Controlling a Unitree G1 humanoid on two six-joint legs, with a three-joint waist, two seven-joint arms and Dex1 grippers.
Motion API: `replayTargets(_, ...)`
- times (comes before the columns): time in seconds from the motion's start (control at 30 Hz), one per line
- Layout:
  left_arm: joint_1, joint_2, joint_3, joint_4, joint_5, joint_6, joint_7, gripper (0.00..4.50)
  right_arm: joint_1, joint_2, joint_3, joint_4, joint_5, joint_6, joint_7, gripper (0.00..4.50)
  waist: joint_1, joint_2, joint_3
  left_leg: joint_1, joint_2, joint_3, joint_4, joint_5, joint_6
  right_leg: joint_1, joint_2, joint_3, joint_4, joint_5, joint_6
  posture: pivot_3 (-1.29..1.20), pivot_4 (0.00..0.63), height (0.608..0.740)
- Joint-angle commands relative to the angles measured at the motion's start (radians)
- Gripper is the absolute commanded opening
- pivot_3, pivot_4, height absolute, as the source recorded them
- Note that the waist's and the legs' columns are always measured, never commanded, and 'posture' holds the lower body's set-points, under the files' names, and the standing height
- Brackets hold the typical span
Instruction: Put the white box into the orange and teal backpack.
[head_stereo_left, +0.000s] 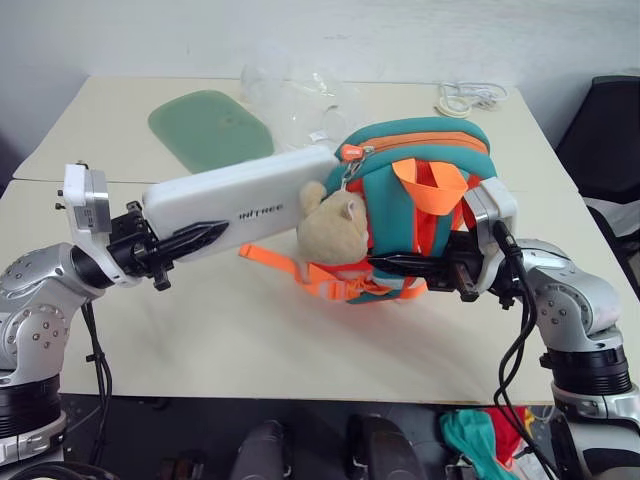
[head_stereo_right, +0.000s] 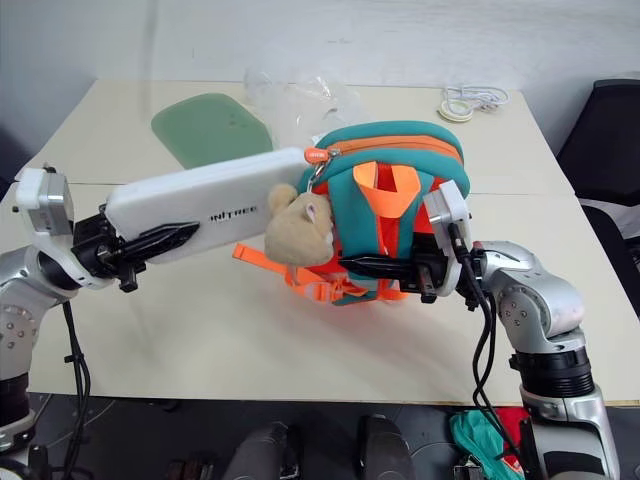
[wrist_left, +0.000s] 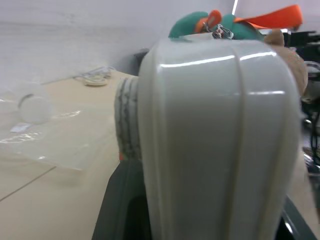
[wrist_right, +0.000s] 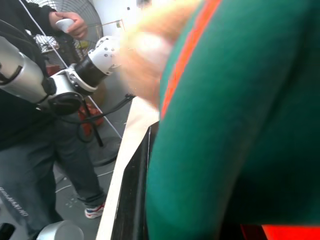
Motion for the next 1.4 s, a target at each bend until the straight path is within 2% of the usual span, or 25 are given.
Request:
replayTargets(0.03,0.036,0.042,0.008,-0.047,-0.004,0.000,-0.072,1.20,0.000,0.012,-0.025,-0.002,-0.004,-0.037,-0.013,0.01,0.000,0.000,0.000,0.000,0.000,0.000,0.000,0.000,0.000,0.000,0.000,0.000,0.000,0.000,0.000,0.00,0.150,0.740)
replayTargets(0.13,0.011,0.036,-0.030,-0.028,0.030,-0.030,-0.077,1.20,-0.001,0.019,-0.023,0.004,-0.009,-0.041,-0.014,0.01,0.001,0.000,0.000,0.000,0.000,0.000,0.000,0.000,0.000,0.000,0.000,0.000,0.000,0.000,0.000,0.00,0.150,0.740)
replayTargets(0.27,-0.117,0.029,-0.189,0.043,0.175,-0.105,-0.113,1.20,-0.005,0.027,-0.012,0.012,-0.014,-0.042,-0.008,0.01,0.014,0.000,0.000,0.001,0.000,0.000,0.001,0.000,0.000,0.000,0.000,0.000,0.000,0.000,0.000,0.00,0.150,0.740)
replayTargets(0.4,-0.360,-0.057,-0.357,0.186,0.317,-0.108,-0.061,1.20,-0.012,0.022,0.006,0.014,-0.019,-0.030,0.011,0.01,0.031,0.000,0.000,0.001,-0.001,0.000,0.002,0.001,0.001,0.000,0.002,-0.001,0.001,0.000,0.000,0.00,0.150,0.740)
replayTargets(0.57,-0.619,-0.223,-0.520,0.377,0.462,-0.039,0.022,1.20,-0.015,0.019,0.025,0.007,-0.026,-0.020,0.025,0.01,0.031,0.000,0.000,-0.001,-0.002,0.003,0.003,0.001,0.003,0.000,0.005,-0.003,0.001,0.002,0.004,0.00,0.150,0.740)
replayTargets(0.67,-0.709,-0.323,-0.546,0.491,0.490,0.007,0.061,1.20,-0.022,0.028,0.033,0.007,-0.029,-0.020,0.019,0.01,0.025,0.000,0.000,-0.001,-0.003,0.006,0.003,0.001,0.004,-0.001,0.006,-0.003,0.001,0.003,0.005,0.00,0.150,0.740)
replayTargets(0.77,-0.746,-0.394,-0.564,0.591,0.544,-0.066,0.068,1.20,-0.025,0.038,0.040,0.003,-0.032,-0.023,0.008,0.01,0.022,0.000,0.000,-0.001,-0.002,0.006,0.003,0.001,0.005,-0.002,0.006,-0.003,0.001,0.003,0.006,0.00,0.150,0.740)
replayTargets(0.83,-0.736,-0.413,-0.548,0.605,0.556,-0.114,0.064,1.94,-0.024,0.044,0.039,-0.005,-0.031,-0.023,-0.005,0.00,0.021,0.000,0.000,0.000,-0.002,0.006,0.003,0.002,0.005,-0.002,0.006,-0.003,0.001,0.003,0.006,0.00,0.150,0.740)
replayTargets(0.93,-0.683,-0.383,-0.473,0.538,0.512,-0.114,0.047,2.84,-0.012,0.043,0.026,-0.013,-0.030,-0.027,-0.022,0.00,0.022,0.000,0.000,0.000,-0.001,0.007,0.003,0.002,0.005,-0.002,0.005,-0.003,0.002,0.003,0.006,0.00,0.150,0.740)
replayTargets(1.1,-0.552,-0.209,-0.354,0.361,0.395,-0.035,-0.086,4.32,0.005,0.043,0.008,-0.014,-0.033,-0.038,-0.046,0.00,0.009,0.000,0.000,0.000,0.000,0.006,0.003,0.002,0.004,-0.002,0.002,-0.002,0.001,0.003,0.006,0.00,0.150,0.740)
replayTargets(1.13,-0.526,-0.166,-0.332,0.346,0.384,-0.039,-0.117,4.48,0.006,0.044,0.007,-0.010,-0.036,-0.041,-0.049,0.00,0.007,0.000,0.000,0.000,0.000,0.006,0.003,0.002,0.004,-0.002,0.002,-0.002,0.002,0.003,0.006,0.00,0.150,0.740)
replayTargets(1.23,-0.461,-0.054,-0.302,0.318,0.364,-0.057,-0.229,4.48,0.007,0.050,0.009,0.005,-0.046,-0.052,-0.055,0.00,0.004,0.000,0.000,0.000,-0.001,0.006,0.003,0.002,0.004,-0.002,0.002,-0.002,0.002,0.003,0.006,0.00,0.150,0.740)
replayTargets(1.3,-0.429,-0.012,-0.273,0.287,0.345,-0.083,-0.277,4.48,0.006,0.054,0.013,0.021,-0.057,-0.063,-0.058,0.00,0.009,0.000,0.000,0.000,-0.001,0.006,0.003,0.002,0.004,-0.002,0.001,-0.002,0.001,0.003,0.006,0.00,0.150,0.740)
replayTargets(1.4,-0.422,-0.041,-0.243,0.212,0.296,-0.082,-0.252,4.48,0.000,0.057,0.019,0.045,-0.068,-0.075,-0.056,0.00,0.025,0.000,0.000,-0.001,-0.002,0.006,0.004,0.001,0.005,-0.002,0.001,-0.001,0.001,0.003,0.006,0.00,0.150,0.740)
